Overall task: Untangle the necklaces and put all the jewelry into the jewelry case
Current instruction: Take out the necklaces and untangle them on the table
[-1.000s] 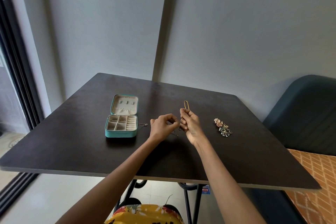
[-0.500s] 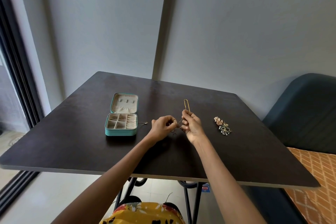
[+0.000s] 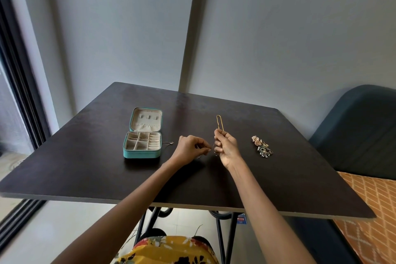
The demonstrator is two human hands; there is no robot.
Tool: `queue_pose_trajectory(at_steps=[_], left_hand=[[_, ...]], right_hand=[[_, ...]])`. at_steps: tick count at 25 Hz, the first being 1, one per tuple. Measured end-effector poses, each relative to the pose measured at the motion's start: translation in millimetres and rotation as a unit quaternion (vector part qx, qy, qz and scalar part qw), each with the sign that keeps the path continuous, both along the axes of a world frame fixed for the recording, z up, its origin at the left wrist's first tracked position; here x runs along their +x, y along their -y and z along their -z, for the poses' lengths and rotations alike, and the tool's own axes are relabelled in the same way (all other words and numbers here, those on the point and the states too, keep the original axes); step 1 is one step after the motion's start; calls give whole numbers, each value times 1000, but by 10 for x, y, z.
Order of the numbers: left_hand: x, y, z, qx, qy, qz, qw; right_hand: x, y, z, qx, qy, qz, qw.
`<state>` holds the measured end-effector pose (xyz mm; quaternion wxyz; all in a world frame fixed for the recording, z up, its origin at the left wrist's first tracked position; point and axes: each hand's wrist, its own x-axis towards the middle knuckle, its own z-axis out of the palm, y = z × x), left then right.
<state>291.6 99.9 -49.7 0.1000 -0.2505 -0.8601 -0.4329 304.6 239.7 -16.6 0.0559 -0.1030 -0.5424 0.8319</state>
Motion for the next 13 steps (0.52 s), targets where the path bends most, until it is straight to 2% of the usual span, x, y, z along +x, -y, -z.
queue_pose_trajectory(at_steps=[8,13], left_hand=[[29,-46,-45,37,34,-4,999],[-9,-39,-30,74,102,-22,992]], right_hand=[[5,53,-50,0,1,-10,1000],[28,39,-29,-6,2,-9,1000]])
